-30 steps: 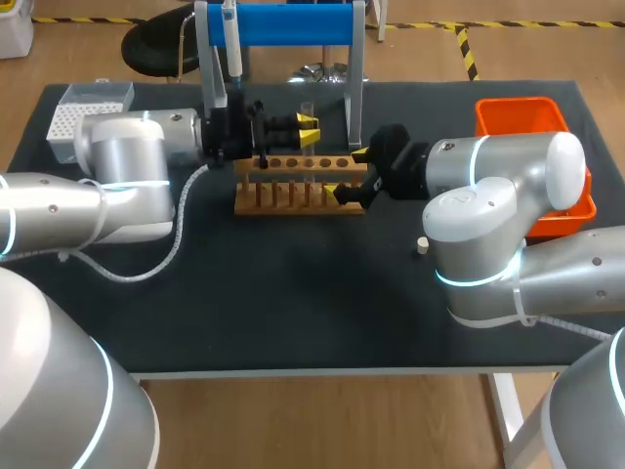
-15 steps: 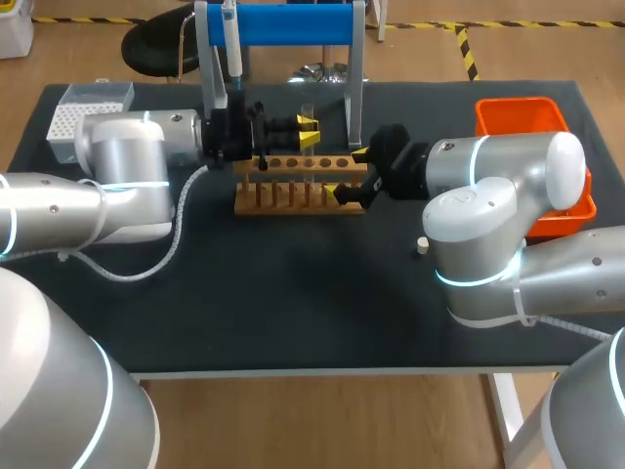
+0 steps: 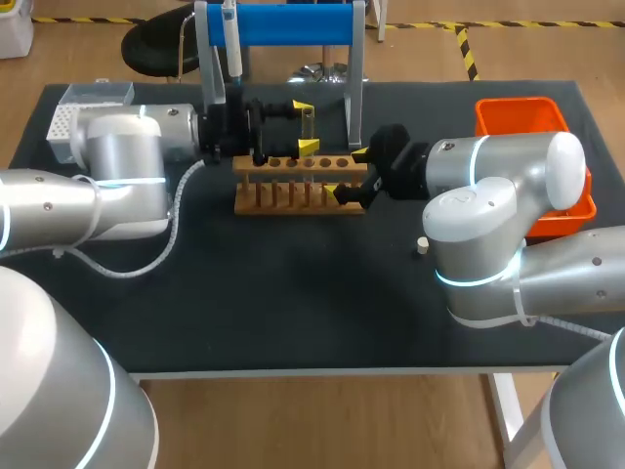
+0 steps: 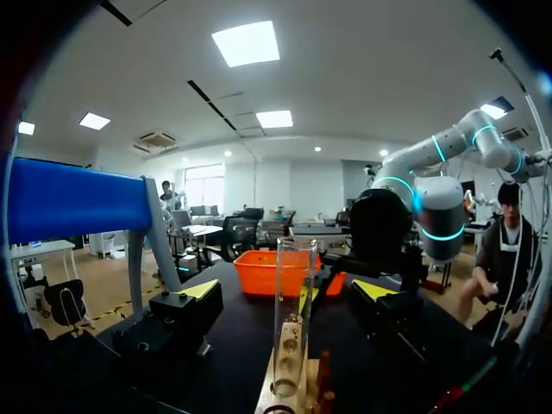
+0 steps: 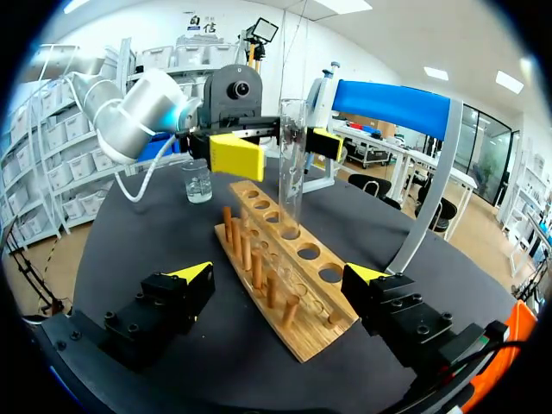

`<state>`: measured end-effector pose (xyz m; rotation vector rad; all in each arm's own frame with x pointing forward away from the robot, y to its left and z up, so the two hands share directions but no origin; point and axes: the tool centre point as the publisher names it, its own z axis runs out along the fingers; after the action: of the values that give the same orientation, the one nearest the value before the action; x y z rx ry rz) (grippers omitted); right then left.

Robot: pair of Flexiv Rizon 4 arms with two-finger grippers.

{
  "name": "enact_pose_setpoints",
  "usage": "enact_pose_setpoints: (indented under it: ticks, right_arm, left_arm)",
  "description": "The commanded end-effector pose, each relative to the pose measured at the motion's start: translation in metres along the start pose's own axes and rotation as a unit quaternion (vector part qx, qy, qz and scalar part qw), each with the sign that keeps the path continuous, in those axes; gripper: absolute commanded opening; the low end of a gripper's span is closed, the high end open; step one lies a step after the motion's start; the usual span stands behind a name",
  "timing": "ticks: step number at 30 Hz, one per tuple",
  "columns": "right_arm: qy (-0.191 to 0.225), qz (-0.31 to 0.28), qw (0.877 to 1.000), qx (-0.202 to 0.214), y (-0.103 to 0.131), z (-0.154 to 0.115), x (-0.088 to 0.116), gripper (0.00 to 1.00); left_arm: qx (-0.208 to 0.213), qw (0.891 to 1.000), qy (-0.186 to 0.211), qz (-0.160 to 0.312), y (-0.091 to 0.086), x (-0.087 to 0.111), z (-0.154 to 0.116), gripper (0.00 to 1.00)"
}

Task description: Invert the test tube, pick up the pipette, mount the tip to pipette, aspirate from beaker and dispense into the tube, eject the tip, return the pipette, and cap with the stopper.

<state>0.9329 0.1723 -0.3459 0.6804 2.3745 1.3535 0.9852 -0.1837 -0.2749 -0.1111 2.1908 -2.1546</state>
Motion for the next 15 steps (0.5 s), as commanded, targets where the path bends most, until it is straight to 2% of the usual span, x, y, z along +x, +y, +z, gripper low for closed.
enact_pose_setpoints:
  ticks: [1, 6, 15]
  right_arm:
    - [0.001, 0.0, 1.0, 0.0, 0.0, -0.001, 0.0, 1.0]
    - [0.001, 0.0, 1.0, 0.0, 0.0, -0.001, 0.0, 1.0]
    - [0.001, 0.0, 1.0, 0.0, 0.0, -0.001, 0.0, 1.0]
  left_arm:
    - [-0.028, 1.0, -0.014, -0.006, -0.025, 0.015, -0.022, 1.0]
    - [-0.068, 0.996, -0.046, -0.025, -0.048, 0.028, -0.061, 1.0]
    - [-0.068, 0.996, -0.046, -0.025, -0.048, 0.028, -0.061, 1.0]
